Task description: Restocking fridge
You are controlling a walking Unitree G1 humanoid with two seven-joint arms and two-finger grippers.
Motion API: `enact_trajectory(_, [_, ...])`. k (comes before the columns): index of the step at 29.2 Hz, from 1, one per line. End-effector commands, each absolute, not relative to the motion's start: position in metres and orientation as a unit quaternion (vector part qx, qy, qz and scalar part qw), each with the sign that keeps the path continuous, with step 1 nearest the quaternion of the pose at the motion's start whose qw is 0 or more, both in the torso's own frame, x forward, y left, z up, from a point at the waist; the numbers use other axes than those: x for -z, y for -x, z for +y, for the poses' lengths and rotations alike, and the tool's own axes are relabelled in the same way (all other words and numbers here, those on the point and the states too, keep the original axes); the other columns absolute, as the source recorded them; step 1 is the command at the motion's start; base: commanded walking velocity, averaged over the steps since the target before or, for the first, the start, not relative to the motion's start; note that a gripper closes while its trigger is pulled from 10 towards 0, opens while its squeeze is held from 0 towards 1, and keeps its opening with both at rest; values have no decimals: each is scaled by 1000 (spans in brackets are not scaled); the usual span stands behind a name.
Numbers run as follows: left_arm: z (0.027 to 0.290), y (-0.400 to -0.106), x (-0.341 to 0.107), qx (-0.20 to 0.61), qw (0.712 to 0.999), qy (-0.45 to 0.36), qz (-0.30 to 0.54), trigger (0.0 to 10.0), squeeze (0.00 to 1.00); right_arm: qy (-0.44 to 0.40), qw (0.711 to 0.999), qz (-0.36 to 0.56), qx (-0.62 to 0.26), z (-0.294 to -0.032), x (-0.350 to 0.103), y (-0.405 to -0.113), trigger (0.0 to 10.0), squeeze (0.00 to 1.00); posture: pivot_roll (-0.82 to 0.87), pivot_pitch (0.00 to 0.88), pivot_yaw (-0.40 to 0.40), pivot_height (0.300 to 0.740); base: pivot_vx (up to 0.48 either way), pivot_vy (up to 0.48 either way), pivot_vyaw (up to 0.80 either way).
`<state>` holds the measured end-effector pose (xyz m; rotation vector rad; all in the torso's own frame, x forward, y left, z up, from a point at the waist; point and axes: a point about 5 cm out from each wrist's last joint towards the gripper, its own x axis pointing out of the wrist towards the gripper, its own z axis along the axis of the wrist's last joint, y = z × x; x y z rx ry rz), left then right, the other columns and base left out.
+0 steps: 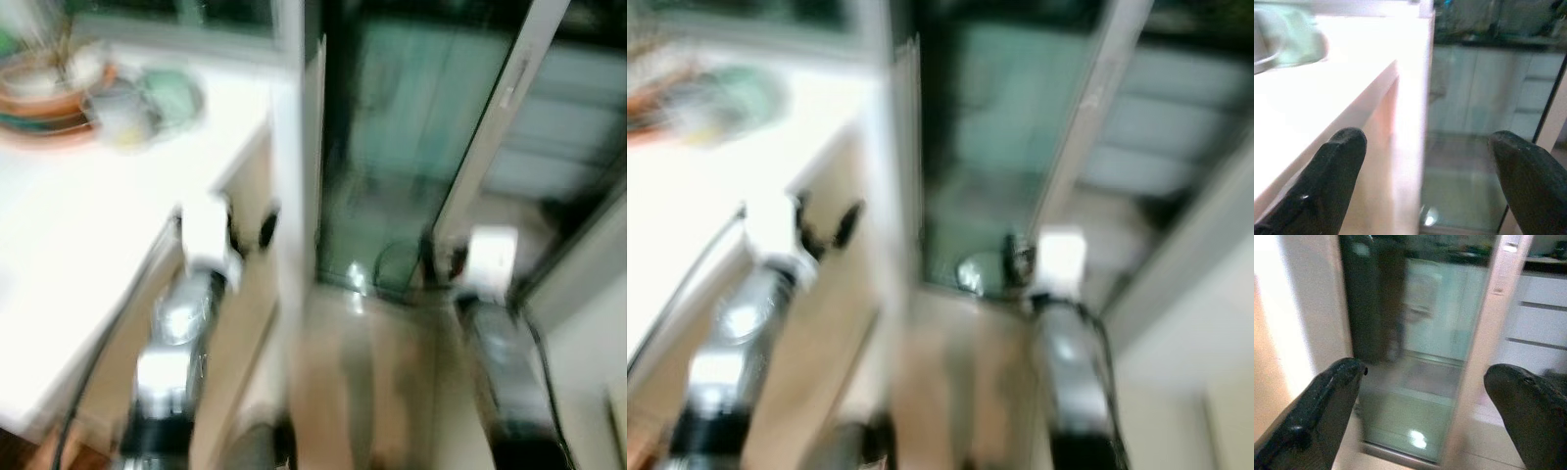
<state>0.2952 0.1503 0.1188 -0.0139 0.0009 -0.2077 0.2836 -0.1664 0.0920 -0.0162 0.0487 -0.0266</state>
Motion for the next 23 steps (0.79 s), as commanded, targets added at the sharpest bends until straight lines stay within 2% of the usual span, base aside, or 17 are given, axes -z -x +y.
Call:
enact_trajectory(1, [141,-302,-131,119,993,5,-23,10000,0,9,999,33,25,-174,-89,-281,10000,0,-87,0,36,740,-341,0,0])
enact_trajectory(23, [146,-309,-130,114,993,17,-24,10000,0,29,998,25,42,-172,-89,-285,10000,0,-87,0,46,740,-361,0,0])
